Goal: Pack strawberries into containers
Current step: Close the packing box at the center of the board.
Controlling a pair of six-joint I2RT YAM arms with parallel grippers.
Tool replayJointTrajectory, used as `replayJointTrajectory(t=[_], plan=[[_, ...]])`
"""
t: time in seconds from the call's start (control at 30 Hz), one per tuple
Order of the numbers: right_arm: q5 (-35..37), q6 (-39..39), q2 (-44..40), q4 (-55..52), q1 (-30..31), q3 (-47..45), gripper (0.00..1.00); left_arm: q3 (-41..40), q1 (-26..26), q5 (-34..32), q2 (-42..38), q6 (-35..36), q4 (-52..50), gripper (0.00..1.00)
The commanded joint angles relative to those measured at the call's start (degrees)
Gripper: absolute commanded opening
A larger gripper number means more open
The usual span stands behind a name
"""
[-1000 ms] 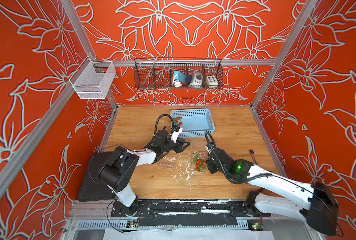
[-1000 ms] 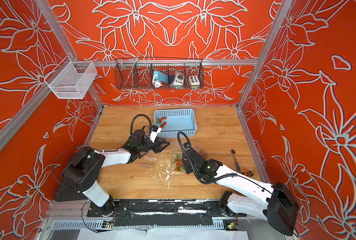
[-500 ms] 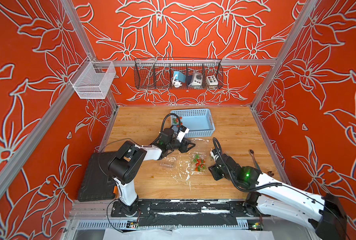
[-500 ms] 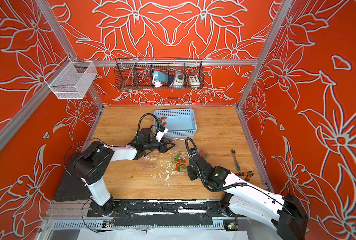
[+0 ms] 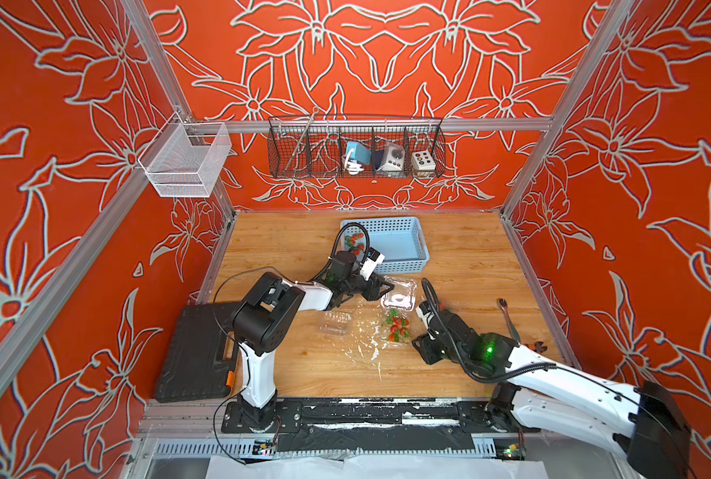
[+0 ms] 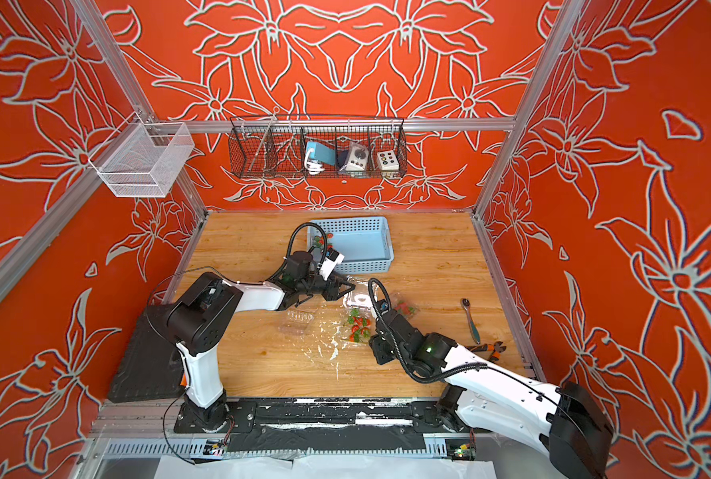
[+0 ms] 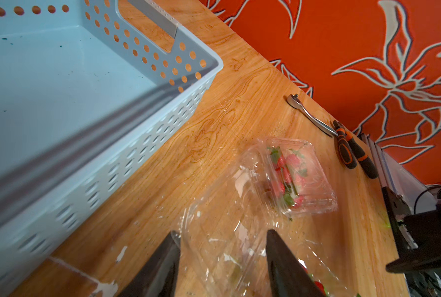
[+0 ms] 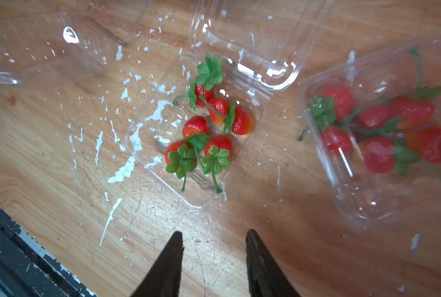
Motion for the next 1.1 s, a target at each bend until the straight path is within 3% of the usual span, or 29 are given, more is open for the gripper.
replayJointTrajectory(t=[0.0,0.5,1.07], plan=[[-2.44,2.58,0.23,2.42,-0.11,-1.99,0.42,1.57,-0.49,2.20,1.35,1.26,-0.43,0.53],[-4.75,2.16,-0.99,1.28,-0.06,-2.78,0.40,0.56,-0.66,0.97,0.47,2.75,-1.70,0.53],[-9.31,6.02,3.39,8.34,0.29,-4.52,0.41,4.79,-0.67,10.15,4.81,2.14,0.39,0.52]])
